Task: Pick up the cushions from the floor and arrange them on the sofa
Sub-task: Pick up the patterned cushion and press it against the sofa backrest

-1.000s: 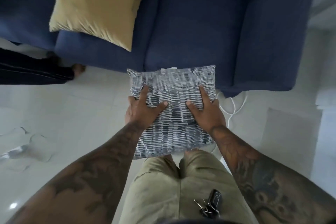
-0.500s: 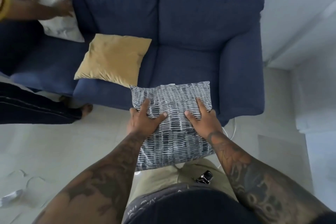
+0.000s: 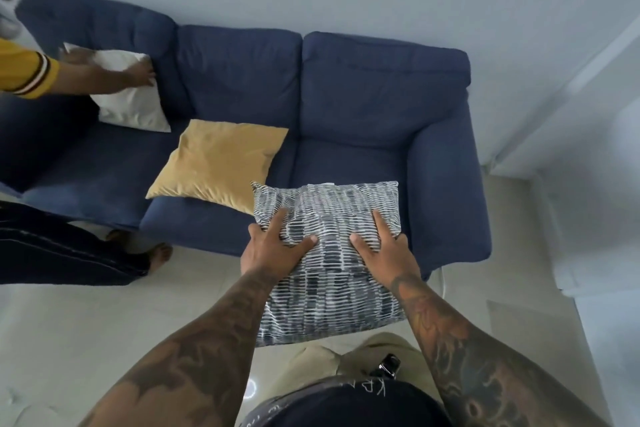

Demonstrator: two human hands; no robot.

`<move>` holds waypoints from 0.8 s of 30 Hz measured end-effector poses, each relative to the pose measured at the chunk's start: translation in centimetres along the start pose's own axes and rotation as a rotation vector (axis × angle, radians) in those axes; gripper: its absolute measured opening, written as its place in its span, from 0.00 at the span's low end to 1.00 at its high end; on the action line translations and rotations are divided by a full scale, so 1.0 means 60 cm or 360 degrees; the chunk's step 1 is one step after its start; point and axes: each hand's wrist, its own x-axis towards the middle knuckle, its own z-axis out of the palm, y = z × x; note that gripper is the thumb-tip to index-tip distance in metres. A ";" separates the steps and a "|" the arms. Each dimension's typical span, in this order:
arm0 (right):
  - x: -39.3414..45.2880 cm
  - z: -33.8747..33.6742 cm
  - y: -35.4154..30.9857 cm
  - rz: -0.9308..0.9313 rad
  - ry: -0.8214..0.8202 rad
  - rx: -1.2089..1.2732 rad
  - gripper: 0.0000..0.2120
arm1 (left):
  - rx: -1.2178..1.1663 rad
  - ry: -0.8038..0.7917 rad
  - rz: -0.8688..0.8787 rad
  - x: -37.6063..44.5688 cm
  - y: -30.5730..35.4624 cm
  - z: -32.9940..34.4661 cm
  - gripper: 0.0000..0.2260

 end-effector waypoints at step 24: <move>0.180 -0.166 0.082 0.0127 -0.0084 0.0065 0.42 | 0.0062 -0.0042 -0.0003 0.138 0.216 0.080 0.47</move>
